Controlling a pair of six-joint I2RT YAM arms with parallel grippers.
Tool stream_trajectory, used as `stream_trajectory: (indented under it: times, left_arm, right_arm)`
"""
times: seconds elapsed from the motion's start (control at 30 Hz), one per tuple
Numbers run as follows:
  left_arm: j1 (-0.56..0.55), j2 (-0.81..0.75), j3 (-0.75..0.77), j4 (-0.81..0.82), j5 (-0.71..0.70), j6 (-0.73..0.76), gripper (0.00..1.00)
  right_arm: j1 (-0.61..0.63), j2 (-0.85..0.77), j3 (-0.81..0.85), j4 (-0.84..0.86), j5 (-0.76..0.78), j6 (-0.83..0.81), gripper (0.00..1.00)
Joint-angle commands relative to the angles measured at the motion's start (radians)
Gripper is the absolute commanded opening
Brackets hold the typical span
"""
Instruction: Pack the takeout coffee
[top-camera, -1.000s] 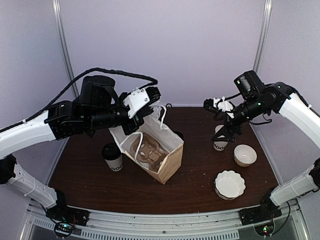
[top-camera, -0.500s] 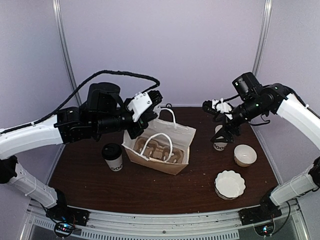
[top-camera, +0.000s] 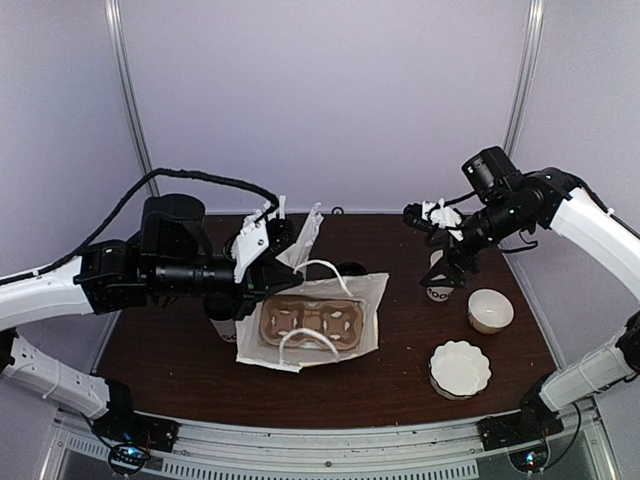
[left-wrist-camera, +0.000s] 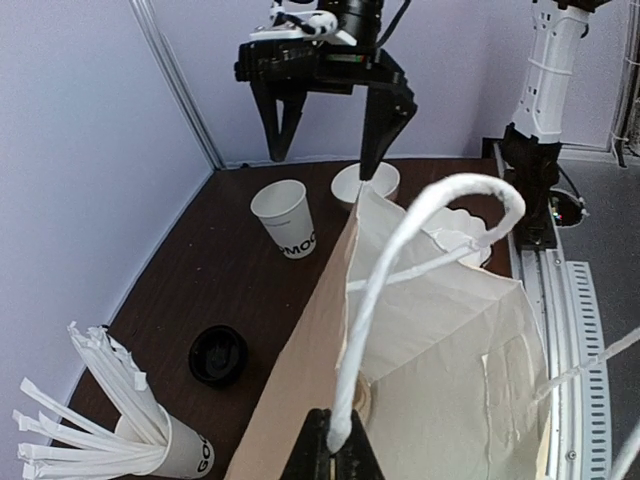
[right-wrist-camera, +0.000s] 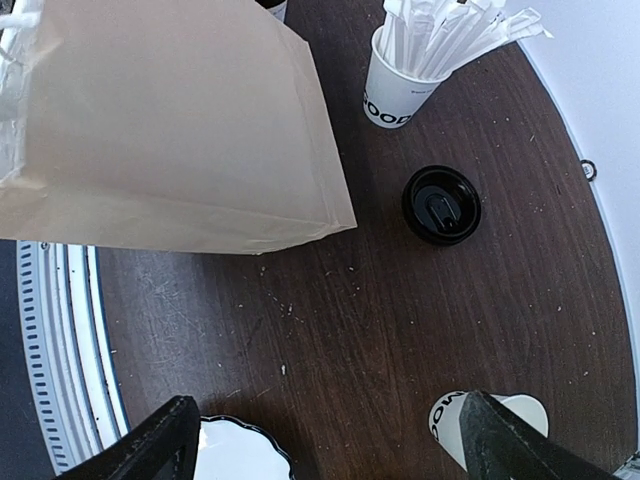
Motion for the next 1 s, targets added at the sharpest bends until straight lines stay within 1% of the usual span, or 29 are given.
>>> stream_trajectory:
  times: [0.0, 0.17, 0.33, 0.47, 0.6, 0.8, 0.97]
  left_arm:
    - [-0.056, -0.041, -0.027, -0.034, 0.03, -0.051, 0.0]
    - [-0.107, -0.043, -0.069, -0.089, -0.004, -0.055, 0.0]
    - [-0.189, -0.075, -0.139, -0.102, -0.125, -0.037, 0.0]
    - [-0.242, -0.127, -0.185, -0.069, -0.137, -0.046, 0.0]
    - [-0.282, -0.141, -0.187, -0.069, -0.146, -0.074, 0.0]
    - [-0.297, -0.138, -0.187, -0.066, -0.171, -0.076, 0.0]
    - [-0.297, -0.114, -0.15, -0.033, -0.254, -0.084, 0.0]
  right_arm:
    - [-0.008, 0.02, -0.005, 0.011, -0.016, 0.013, 0.94]
    - [-0.007, 0.045, 0.014, -0.001, -0.017, 0.009, 0.94]
    - [-0.007, 0.061, 0.02, -0.008, -0.011, 0.008, 0.94]
    - [-0.007, 0.074, 0.024, -0.018, -0.011, 0.002, 0.94]
    - [-0.007, 0.109, 0.057, -0.054, -0.03, -0.01, 0.94]
    - [-0.007, 0.153, 0.106, -0.097, -0.067, -0.023, 0.94]
    - [-0.007, 0.14, 0.113, -0.114, -0.071, -0.027, 0.95]
